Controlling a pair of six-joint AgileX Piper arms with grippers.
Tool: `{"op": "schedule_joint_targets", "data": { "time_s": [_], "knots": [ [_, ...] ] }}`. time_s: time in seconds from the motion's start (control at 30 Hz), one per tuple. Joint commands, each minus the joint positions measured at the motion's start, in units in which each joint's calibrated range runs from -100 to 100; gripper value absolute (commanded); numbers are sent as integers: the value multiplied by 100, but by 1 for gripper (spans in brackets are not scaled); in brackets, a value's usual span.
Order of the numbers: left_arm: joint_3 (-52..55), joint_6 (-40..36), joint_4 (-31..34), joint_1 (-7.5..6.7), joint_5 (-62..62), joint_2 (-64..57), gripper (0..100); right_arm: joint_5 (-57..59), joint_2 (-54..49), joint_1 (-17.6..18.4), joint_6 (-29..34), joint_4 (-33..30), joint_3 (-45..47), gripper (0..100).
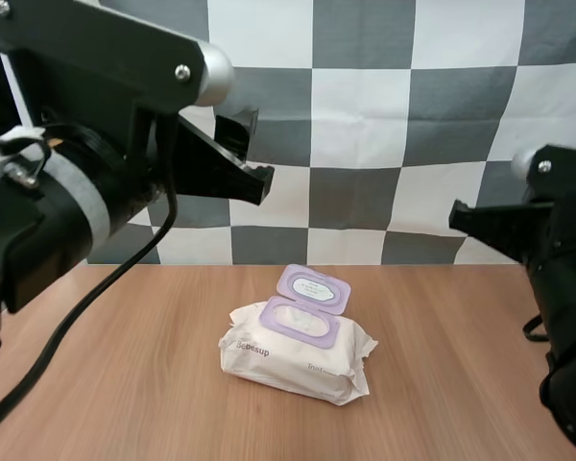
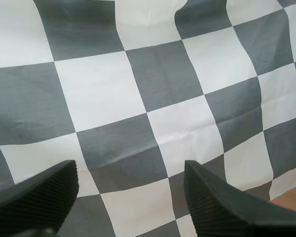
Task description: Open the wet wipes lid
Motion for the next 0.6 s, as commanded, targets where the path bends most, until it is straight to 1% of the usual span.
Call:
{"op": "schedule_joint_targets", "data": {
  "time_s": [0.0,0.1,0.27,0.43,0.5,0.57],
  "knots": [
    [498,2,2,-55,-187,-466,100,-24,-502,-154,0,6,813,0],
    [1304,2,-9,-103,-378,-925,100,-24,-948,-316,0,6,1158,0],
    [2636,2,-9,-105,-378,-1403,100,-24,-1220,-514,0,6,1401,0],
    [3947,2,16,-105,-378,-1773,100,-24,-1617,-531,0,6,1721,0],
    [4274,-29,-17,-105,-302,-1893,100,-24,-1829,-531,0,6,1856,0],
    [4446,-99,-108,-105,57,-1960,100,-24,-1836,-531,0,6,1945,0]
  ]
}}
